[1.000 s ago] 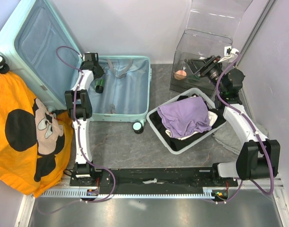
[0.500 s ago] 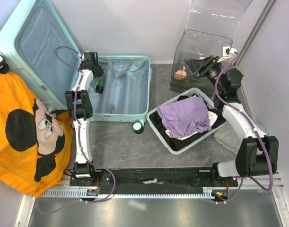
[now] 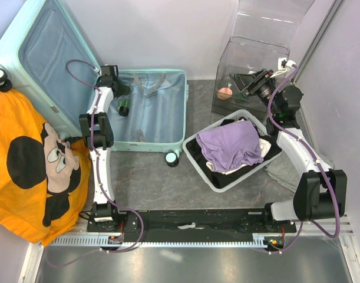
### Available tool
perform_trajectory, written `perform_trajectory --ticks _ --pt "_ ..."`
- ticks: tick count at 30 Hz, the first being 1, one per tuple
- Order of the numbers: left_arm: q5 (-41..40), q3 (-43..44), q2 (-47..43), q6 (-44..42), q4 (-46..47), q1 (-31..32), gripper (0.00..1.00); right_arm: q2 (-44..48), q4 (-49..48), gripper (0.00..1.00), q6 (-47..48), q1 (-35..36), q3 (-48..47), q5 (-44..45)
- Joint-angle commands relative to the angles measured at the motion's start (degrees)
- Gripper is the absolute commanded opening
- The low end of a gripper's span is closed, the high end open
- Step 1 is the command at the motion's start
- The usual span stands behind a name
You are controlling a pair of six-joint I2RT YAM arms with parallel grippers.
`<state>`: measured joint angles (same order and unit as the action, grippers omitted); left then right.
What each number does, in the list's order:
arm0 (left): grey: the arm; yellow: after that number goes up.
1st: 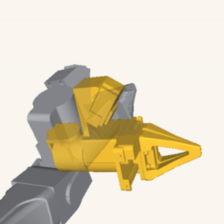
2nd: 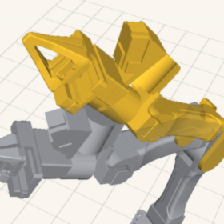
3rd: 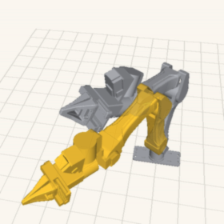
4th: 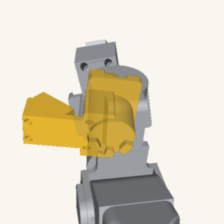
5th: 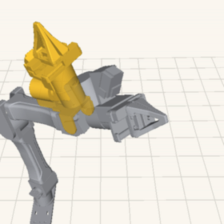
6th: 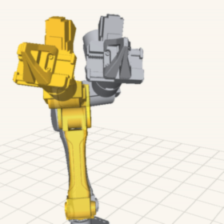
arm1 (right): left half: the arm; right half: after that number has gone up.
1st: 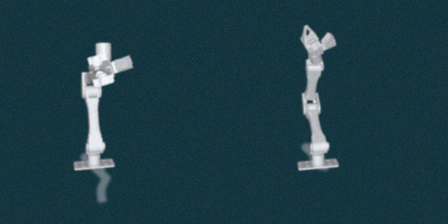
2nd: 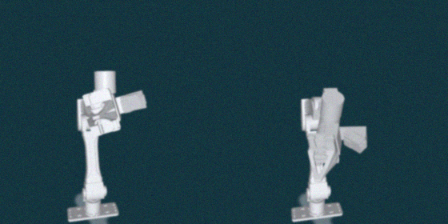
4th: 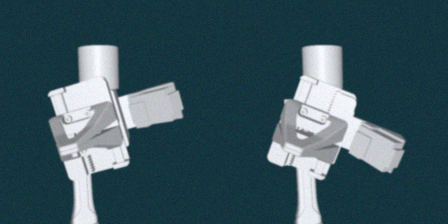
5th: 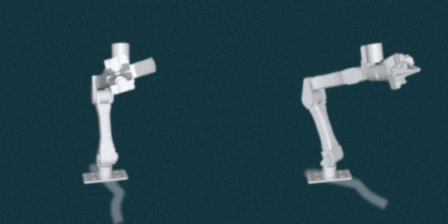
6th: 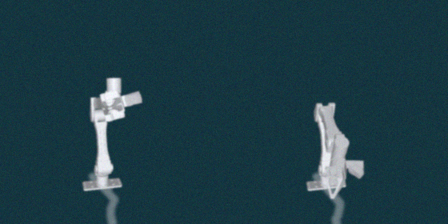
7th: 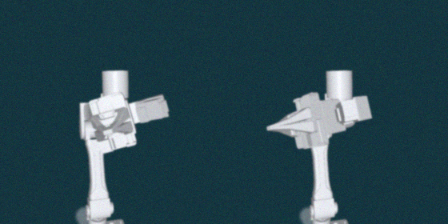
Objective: Open, take out, and arrange the luggage
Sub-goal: Pick up the personal item from the luggage.
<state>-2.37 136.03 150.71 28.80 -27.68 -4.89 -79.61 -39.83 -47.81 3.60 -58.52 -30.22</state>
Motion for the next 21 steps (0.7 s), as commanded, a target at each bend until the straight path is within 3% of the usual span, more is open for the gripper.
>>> perform_trajectory --ticks 1,7,11,15,21 --pt "5.44 0.56 1.25 0.21 2.97 -1.97 0.01 0.42 -2.79 0.71 -0.26 0.18 -1.16 -1.34" --pt "10.89 -13.48 -6.47 -0.14 12.63 -1.88 0.01 1.04 -1.83 0.71 0.26 0.18 -0.98 -1.16" --pt "14.32 -28.59 -16.4 1.52 30.6 -1.97 0.02 1.13 -1.48 0.72 0.53 0.18 -0.8 -0.99" --pt "15.99 -40.2 -25.54 3.02 40.66 -1.97 0.02 0.78 -1.56 0.71 0.44 0.18 -0.45 -0.81" --pt "17.4 -46.88 -31.44 3.98 44.37 -1.88 0.02 0.25 -1.91 0.72 0.09 0.18 -0.54 -0.9"
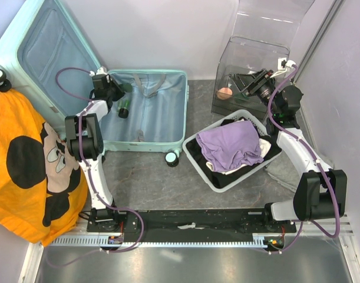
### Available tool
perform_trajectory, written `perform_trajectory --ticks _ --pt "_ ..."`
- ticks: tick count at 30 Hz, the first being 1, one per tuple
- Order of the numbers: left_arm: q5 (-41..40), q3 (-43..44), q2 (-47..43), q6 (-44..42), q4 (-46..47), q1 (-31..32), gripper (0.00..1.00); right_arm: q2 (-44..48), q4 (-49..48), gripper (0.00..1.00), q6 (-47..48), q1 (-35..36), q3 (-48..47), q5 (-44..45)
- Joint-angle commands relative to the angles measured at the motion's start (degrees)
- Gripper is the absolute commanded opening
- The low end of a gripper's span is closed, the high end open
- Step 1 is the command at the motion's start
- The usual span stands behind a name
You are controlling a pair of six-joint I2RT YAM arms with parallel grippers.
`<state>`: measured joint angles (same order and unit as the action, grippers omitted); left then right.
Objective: Open, take out, and arrange the luggage
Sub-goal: Pick up the personal item from the luggage.
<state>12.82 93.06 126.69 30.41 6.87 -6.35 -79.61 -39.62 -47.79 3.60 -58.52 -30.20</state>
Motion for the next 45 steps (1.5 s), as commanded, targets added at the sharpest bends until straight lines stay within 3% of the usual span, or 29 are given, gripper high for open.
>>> perform_trajectory --ticks 1,12,16,21,28,34,45 --pt "2.47 -5.07 -8.99 2.63 11.57 -0.51 0.01 0.25 -2.22 0.72 -0.02 0.18 -0.45 -1.0" --pt "10.03 -24.73 -24.0 6.06 18.17 1.6 0.02 0.07 -0.82 0.71 2.43 2.55 -0.98 -1.01" --pt "13.98 -30.73 -32.19 5.89 16.34 4.41 0.01 1.12 8.73 0.71 11.38 7.38 -3.7 1.27" --pt "20.46 -31.44 -41.42 1.4 4.21 5.65 0.02 0.96 15.0 0.74 19.66 14.07 -5.99 4.09" --pt "36.47 -29.69 -46.62 -3.93 -5.98 8.99 0.02 -6.68 16.24 0.74 16.78 17.41 -10.21 -3.63" --pt "43.6 -34.08 -47.94 -6.07 -2.92 9.86 0.01 -10.91 17.1 0.75 16.32 19.34 -11.53 -11.72" --pt "45.19 -33.38 -47.94 -7.91 -5.82 14.7 0.02 -13.72 18.35 0.73 16.33 22.95 -11.7 -12.17"
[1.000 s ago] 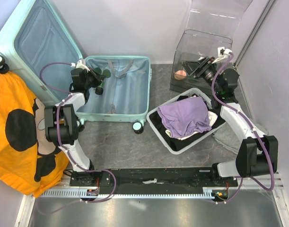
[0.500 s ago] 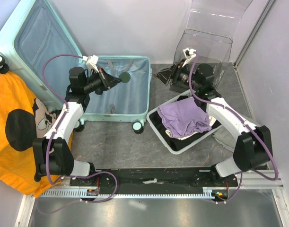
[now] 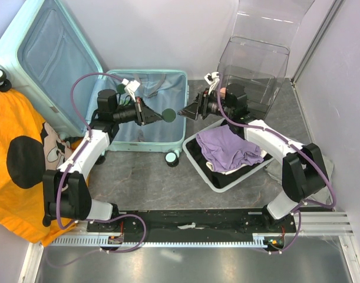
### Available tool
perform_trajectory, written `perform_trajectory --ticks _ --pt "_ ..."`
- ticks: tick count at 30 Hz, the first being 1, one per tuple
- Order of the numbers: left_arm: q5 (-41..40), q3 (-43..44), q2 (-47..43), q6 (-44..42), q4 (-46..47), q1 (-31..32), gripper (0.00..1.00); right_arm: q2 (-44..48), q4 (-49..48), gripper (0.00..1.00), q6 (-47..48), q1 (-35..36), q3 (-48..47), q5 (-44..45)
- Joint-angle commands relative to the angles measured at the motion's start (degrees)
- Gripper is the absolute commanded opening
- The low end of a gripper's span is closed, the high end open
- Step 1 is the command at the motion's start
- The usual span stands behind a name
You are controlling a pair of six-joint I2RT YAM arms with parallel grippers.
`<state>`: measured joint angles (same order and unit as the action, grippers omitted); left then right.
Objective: Open, take out, and arrange the luggage
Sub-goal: Pick up the personal item from the luggage.
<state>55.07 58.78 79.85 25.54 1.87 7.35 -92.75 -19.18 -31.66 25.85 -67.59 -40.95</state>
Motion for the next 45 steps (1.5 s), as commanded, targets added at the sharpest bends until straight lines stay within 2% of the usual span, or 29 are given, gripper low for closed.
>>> perform_trajectory --ticks 1,16,20,25,29,36,39,45 --pt "2.77 0.89 -1.1 -3.21 -0.99 1.26 0.02 -0.59 -2.35 0.73 0.11 0.87 -2.55 -1.41" --pt "3.2 1.07 -1.54 -3.57 -1.25 3.01 0.01 -1.73 -7.18 0.65 -2.35 2.45 -1.32 -4.4" --pt "3.47 1.16 -1.63 -3.65 -1.34 3.46 0.02 -2.08 -10.96 0.53 -5.16 2.46 -0.09 -5.89" --pt "3.2 1.07 -2.24 -4.01 -1.34 3.81 0.02 -2.79 -11.58 0.45 -5.96 2.63 -0.08 -6.42" --pt "3.29 1.07 -2.42 -4.09 -1.25 3.81 0.02 -2.61 -10.88 0.45 -4.65 2.63 0.36 -6.25" --pt "3.47 1.16 -2.69 -4.18 -1.34 3.98 0.02 -1.65 -3.59 0.46 1.51 2.63 0.0 -3.0" --pt "3.38 1.16 -2.69 -4.18 -1.25 3.98 0.01 -1.56 -3.76 0.42 1.6 2.63 -0.08 -3.79" --pt "3.03 1.07 -2.69 -4.09 -1.34 4.07 0.02 -1.64 -6.91 0.22 -0.68 2.63 0.62 -6.25"
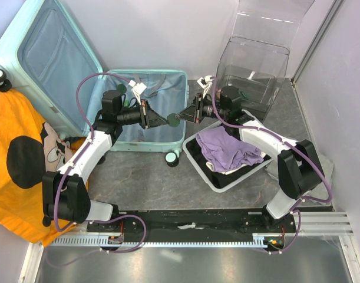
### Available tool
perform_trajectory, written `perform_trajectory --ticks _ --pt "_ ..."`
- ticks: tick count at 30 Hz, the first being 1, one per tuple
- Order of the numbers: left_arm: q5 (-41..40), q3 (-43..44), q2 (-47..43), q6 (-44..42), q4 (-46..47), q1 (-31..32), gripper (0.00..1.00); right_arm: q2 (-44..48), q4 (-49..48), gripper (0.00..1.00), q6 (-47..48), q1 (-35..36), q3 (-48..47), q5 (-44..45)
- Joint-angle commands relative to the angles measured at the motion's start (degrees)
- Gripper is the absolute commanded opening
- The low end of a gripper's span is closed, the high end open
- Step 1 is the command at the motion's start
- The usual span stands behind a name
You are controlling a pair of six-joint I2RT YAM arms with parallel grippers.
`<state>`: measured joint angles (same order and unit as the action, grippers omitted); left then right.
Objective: Open, take out, and arrange the luggage
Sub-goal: Pick up the personal item from the luggage.
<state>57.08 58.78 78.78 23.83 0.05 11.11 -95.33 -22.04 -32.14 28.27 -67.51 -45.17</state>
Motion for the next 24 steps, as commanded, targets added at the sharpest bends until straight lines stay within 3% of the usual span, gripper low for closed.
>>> perform_trajectory --ticks 1,4,11,12,13,18,24 --pt "1.02 1.07 -1.44 -2.39 0.47 0.31 0.01 0.93 -4.58 0.12 -0.38 0.2 0.79 -2.2" --pt "0.75 0.98 -1.53 -2.3 0.47 0.31 0.02 1.46 -5.55 0.0 -0.55 0.2 1.67 -1.59" --pt "-0.38 1.07 -1.44 -2.3 0.3 0.4 0.02 3.3 -6.61 0.0 0.06 0.2 2.82 0.16" --pt "-0.82 1.16 -1.61 -2.56 0.3 0.4 0.2 4.18 -6.09 0.0 0.76 0.03 2.9 0.95" --pt "-1.18 1.42 -1.7 -2.83 -1.18 0.31 0.32 4.8 -5.13 0.0 1.81 -0.15 2.73 2.61" --pt "-4.86 1.68 -4.42 -3.88 -2.6 -0.82 0.78 10.32 10.07 0.0 14.63 -3.47 -1.22 11.22" --pt "-20.14 2.03 -8.82 -6.17 -8.13 -3.99 0.83 18.07 20.27 0.0 22.1 -11.38 -4.12 27.04"
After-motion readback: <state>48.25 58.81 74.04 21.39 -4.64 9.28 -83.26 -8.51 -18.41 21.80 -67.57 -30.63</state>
